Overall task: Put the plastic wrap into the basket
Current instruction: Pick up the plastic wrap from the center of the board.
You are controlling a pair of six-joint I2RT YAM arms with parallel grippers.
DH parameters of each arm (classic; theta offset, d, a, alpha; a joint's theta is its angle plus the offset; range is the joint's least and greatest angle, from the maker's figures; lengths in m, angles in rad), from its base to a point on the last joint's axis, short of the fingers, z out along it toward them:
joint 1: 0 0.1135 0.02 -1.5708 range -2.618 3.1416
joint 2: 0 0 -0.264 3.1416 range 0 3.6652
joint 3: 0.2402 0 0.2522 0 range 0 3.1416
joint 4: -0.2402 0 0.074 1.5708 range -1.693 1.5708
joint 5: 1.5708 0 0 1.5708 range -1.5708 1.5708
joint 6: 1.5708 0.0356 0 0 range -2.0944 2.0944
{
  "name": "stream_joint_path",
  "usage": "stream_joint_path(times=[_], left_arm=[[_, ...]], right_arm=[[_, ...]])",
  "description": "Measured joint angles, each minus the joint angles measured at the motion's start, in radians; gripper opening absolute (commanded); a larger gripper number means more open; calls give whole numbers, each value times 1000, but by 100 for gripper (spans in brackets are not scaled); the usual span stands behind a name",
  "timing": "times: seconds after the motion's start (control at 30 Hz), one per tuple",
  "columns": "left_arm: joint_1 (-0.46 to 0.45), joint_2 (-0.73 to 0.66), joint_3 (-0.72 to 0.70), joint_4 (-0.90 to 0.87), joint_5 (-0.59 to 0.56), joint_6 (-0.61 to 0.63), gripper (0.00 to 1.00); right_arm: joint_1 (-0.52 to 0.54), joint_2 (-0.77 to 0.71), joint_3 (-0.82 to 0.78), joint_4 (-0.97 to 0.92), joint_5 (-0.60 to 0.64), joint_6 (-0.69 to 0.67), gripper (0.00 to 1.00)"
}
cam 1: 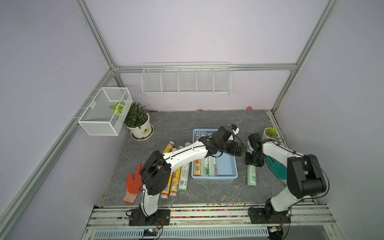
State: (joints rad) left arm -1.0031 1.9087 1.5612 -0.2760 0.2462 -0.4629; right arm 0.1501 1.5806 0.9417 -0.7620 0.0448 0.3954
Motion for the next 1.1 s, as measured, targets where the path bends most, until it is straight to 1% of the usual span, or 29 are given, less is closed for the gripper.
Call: stream_joint_path(times=[0.13, 0.23, 0.33, 0.43, 0.5, 0.67, 0.93, 1.1], left_arm=[[3, -21, -42, 18, -15, -4, 100], [8, -48, -75, 30, -27, -7, 100], [16, -96, -129, 59, -51, -15, 100], [29, -163, -202, 91, -92, -31, 100], [41, -203, -240, 104, -126, -45, 100], [74, -305, -349, 142, -214, -77, 100], [93, -457, -507, 159, -352, -97, 100], [100, -507, -570, 158, -396, -112, 100]], right_arm=[[0, -143, 6, -26, -5, 0, 40], [0, -235, 23, -41, -32, 0, 40], [0, -311, 34, -35, -103, 2, 38], [5, -342, 47, -24, -212, 19, 38], [26, -334, 68, -19, -265, 35, 38], [128, -286, 139, 13, -327, 69, 39], [254, -140, 227, 84, -327, 132, 40], [316, -58, 258, 122, -315, 158, 42]])
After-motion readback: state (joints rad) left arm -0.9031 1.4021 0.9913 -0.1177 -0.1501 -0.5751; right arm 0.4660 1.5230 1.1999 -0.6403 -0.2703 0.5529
